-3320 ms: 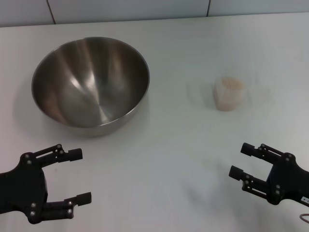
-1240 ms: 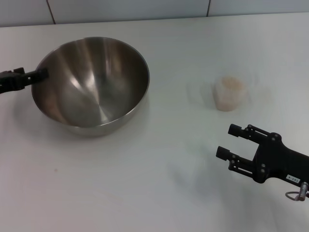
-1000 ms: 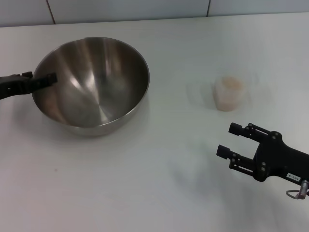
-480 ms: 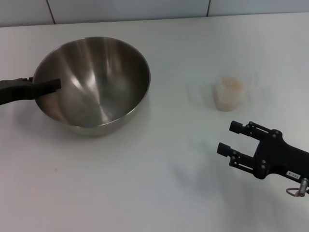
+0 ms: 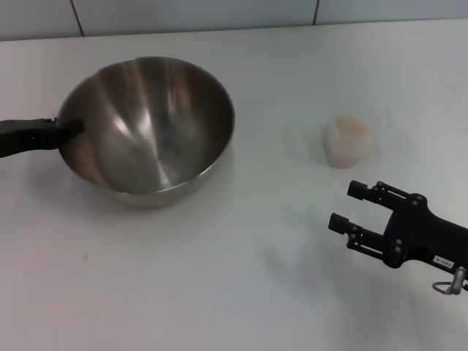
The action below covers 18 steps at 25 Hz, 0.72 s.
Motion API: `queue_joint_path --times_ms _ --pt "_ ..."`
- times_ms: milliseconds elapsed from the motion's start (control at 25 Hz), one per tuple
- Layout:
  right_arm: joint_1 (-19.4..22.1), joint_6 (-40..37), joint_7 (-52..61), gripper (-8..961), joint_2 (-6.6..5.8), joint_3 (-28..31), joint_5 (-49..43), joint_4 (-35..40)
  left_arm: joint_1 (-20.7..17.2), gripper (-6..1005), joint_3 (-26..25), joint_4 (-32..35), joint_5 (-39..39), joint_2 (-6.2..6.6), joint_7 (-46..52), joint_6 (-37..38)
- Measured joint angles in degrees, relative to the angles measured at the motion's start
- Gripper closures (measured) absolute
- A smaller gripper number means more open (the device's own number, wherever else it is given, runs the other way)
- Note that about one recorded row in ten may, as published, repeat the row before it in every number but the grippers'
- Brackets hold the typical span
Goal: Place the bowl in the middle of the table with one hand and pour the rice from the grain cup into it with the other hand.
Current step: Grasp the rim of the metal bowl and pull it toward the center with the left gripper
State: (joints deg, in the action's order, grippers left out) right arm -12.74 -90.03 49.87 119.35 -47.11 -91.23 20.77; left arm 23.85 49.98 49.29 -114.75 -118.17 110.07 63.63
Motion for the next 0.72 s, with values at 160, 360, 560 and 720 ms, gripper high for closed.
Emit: queue_joint_path --times_ms 160,360,560,720 --pt "-0.16 0.07 -0.12 246 0.00 0.00 0.00 -0.05 0.29 721 1.08 0.57 -0.68 0.03 0.76 0.48" --pt "-0.18 0.15 -0.19 246 0.00 0.00 0.00 -0.04 0.31 812 1.43 1.09 -0.72 0.03 0.76 1.01" --pt "-0.14 0.15 -0.19 246 0.00 0.00 0.00 -0.03 0.06 913 1.45 2.49 -0.73 0.01 0.76 1.89" --pt "-0.12 0.15 -0.18 246 0.00 0.00 0.00 -0.03 -0.18 955 2.19 4.07 -0.73 -0.06 0.76 2.60"
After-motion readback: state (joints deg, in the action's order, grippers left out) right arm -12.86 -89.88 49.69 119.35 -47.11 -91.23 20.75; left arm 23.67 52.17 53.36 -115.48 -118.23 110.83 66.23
